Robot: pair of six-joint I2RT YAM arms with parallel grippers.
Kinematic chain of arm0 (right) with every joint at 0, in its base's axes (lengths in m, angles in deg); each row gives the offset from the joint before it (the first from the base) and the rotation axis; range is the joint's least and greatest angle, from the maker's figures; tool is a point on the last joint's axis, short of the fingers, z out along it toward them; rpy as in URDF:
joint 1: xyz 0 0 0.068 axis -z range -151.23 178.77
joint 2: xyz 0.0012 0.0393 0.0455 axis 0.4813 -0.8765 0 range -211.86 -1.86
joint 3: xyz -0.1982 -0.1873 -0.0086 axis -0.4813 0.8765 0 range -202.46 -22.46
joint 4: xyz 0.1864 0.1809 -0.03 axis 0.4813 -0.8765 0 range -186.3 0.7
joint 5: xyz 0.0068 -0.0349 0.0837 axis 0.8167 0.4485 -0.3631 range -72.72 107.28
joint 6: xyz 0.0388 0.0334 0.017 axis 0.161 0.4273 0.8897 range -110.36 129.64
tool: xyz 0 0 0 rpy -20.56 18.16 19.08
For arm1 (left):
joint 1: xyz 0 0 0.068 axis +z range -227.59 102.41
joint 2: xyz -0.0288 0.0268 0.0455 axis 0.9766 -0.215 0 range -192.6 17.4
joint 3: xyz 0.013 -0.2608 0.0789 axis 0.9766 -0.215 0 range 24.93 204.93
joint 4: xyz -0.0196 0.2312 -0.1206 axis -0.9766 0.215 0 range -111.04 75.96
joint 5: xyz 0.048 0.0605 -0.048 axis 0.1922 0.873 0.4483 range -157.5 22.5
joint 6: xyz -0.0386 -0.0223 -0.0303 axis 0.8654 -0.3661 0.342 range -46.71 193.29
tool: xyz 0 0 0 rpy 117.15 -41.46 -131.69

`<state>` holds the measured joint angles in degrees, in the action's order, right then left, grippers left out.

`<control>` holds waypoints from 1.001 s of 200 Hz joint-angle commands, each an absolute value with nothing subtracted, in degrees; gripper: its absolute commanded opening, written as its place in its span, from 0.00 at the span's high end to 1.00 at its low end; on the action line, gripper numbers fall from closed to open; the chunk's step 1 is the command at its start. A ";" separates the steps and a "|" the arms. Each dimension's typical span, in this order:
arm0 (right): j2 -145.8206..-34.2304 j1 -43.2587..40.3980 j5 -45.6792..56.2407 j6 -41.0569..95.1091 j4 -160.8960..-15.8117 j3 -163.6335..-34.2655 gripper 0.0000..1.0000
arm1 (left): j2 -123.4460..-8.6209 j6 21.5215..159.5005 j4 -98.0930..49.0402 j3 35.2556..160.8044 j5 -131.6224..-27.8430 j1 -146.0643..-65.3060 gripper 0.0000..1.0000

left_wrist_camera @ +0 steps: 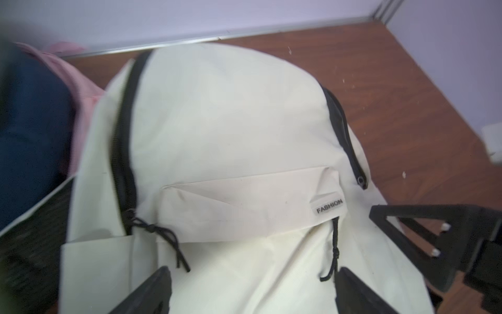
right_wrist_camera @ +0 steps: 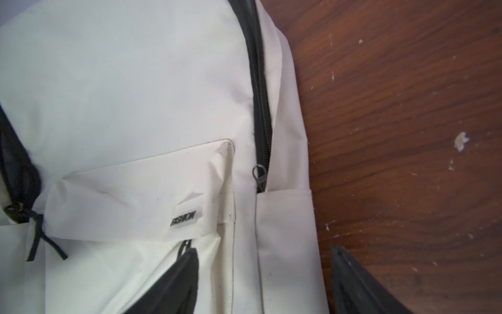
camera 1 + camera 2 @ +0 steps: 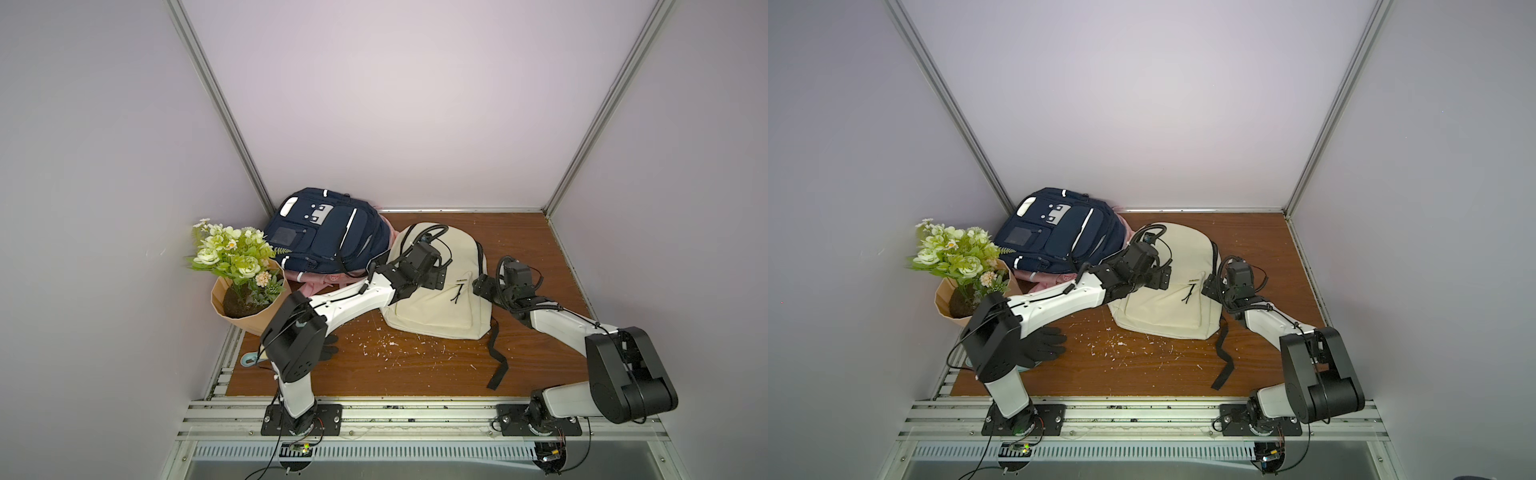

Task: Zip up the backpack
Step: Adjust the backpack at the center of the board, then zip the zipper on the backpack.

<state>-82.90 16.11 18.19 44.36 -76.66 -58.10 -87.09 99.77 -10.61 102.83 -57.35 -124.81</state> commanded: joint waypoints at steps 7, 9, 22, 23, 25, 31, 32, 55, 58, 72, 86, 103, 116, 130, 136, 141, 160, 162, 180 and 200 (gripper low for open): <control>-81.59 16.00 16.79 44.01 -75.49 -56.27 0.26 | -93.27 97.15 -10.48 106.17 -66.69 -125.48 0.15; -81.65 15.95 16.72 44.01 -75.41 -56.18 0.26 | -93.61 97.12 -10.56 106.41 -67.04 -125.55 0.16; -81.92 16.01 16.20 44.00 -74.95 -55.46 0.29 | -95.44 97.28 -11.16 107.33 -68.47 -126.02 0.19; -81.97 16.02 16.12 44.00 -74.88 -55.40 0.29 | -95.58 97.24 -11.18 107.48 -68.56 -126.11 0.19; -82.01 16.00 16.00 44.01 -74.71 -55.22 0.29 | -95.79 97.14 -11.26 107.68 -68.80 -126.21 0.20; -82.17 16.02 15.43 44.14 -74.27 -54.90 0.31 | -96.54 97.04 -11.50 108.09 -69.37 -126.65 0.21; -82.23 16.02 15.35 44.16 -74.14 -54.85 0.31 | -96.66 97.03 -11.53 108.21 -69.49 -126.77 0.21; -83.28 16.02 14.30 44.68 -73.25 -53.98 0.36 | -99.53 96.24 -11.64 111.03 -70.07 -128.93 0.22; -83.46 16.00 14.32 44.83 -73.20 -53.96 0.36 | -99.90 96.22 -11.56 111.49 -70.10 -129.11 0.23; -84.11 15.98 14.12 45.43 -73.01 -53.51 0.38 | -101.73 96.55 -11.36 112.82 -70.14 -129.53 0.25; -84.55 16.01 13.71 46.12 -72.43 -52.86 0.40 | -103.48 96.69 -11.92 113.79 -70.14 -129.56 0.31; -84.82 16.01 13.00 46.62 -71.36 -52.02 0.43 | -106.17 96.19 -11.69 115.72 -70.15 -129.55 0.36; -85.26 16.02 12.67 46.64 -71.18 -52.06 0.46 | -108.55 95.68 -10.10 118.43 -70.03 -129.62 0.42; -85.53 16.03 12.46 46.30 -71.61 -52.48 0.49 | -110.37 95.70 -8.81 120.68 -68.78 -129.57 0.48; -85.53 16.02 12.37 46.21 -71.69 -52.60 0.50 | -111.01 95.79 -8.48 121.25 -68.08 -129.56 0.50; -85.53 16.02 12.36 46.12 -71.73 -52.59 0.51 | -111.50 95.87 -8.17 121.59 -67.56 -129.57 0.52; -84.93 15.96 12.36 46.07 -71.56 -52.30 0.52 | -113.29 96.39 -7.61 122.96 -66.09 -129.53 0.56; -84.85 15.97 12.36 46.10 -71.49 -52.22 0.52 | -113.54 96.40 -7.49 123.13 -66.10 -129.49 0.57; -84.82 16.02 12.29 46.05 -71.37 -52.14 0.56 | -115.43 96.58 -5.77 125.47 -65.58 -129.54 0.70; -85.06 15.98 12.26 45.61 -72.21 -52.52 0.62 | -114.57 97.34 -6.55 124.38 -64.78 -129.55 0.78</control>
<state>-84.69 16.11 13.73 45.61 -71.02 -52.63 -113.98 96.56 -8.66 124.49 -67.03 -129.62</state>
